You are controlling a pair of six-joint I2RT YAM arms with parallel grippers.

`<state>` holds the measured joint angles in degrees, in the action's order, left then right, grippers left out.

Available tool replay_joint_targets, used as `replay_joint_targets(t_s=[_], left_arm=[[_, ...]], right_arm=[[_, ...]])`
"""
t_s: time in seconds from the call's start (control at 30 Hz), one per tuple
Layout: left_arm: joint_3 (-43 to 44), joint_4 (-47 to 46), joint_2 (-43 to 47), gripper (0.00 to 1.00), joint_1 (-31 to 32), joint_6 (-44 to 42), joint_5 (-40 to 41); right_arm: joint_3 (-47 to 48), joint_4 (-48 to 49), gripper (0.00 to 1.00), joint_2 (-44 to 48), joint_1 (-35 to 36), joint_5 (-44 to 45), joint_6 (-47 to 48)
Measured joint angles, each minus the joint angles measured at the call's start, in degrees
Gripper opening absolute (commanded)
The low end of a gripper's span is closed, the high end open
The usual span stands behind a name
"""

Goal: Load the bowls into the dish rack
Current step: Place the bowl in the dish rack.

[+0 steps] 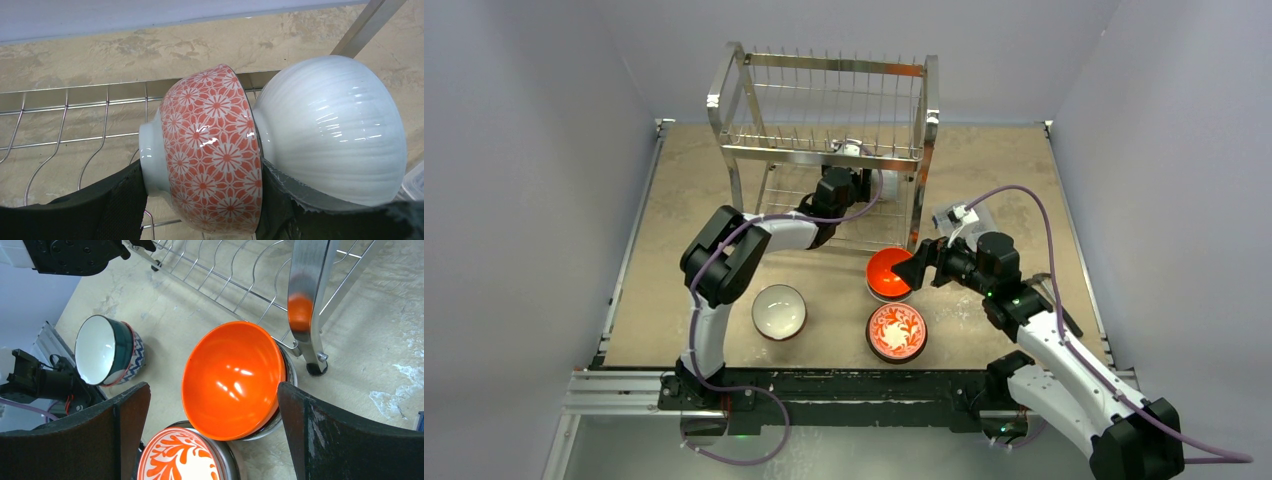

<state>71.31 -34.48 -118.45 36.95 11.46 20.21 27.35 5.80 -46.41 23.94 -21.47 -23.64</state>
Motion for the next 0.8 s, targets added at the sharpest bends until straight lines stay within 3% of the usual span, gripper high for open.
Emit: replay_joint_targets(t_s=[0.17, 0.27, 0.57, 0.8], left_arm=[[0.0, 0.0, 0.0, 0.77, 0.0, 1.2, 0.0], [-0.5, -0.1, 0.4, 0.89, -0.1, 2.1, 0.7], [-5.8, 2.5, 7.0, 0.97, -0.4, 6.1, 2.8], [-17.4, 5.2, 20.3, 0.97, -0.4, 10.4, 2.8]], right_arm=[[0.1, -0.1, 0.99, 0.0, 0.0, 0.0, 0.2], [0.1, -0.2, 0.99, 0.0, 0.0, 0.0, 0.3], [0.7, -0.3, 0.99, 0.0, 0.0, 0.0, 0.3], [0.7, -0.3, 0.99, 0.0, 0.0, 0.0, 0.3]])
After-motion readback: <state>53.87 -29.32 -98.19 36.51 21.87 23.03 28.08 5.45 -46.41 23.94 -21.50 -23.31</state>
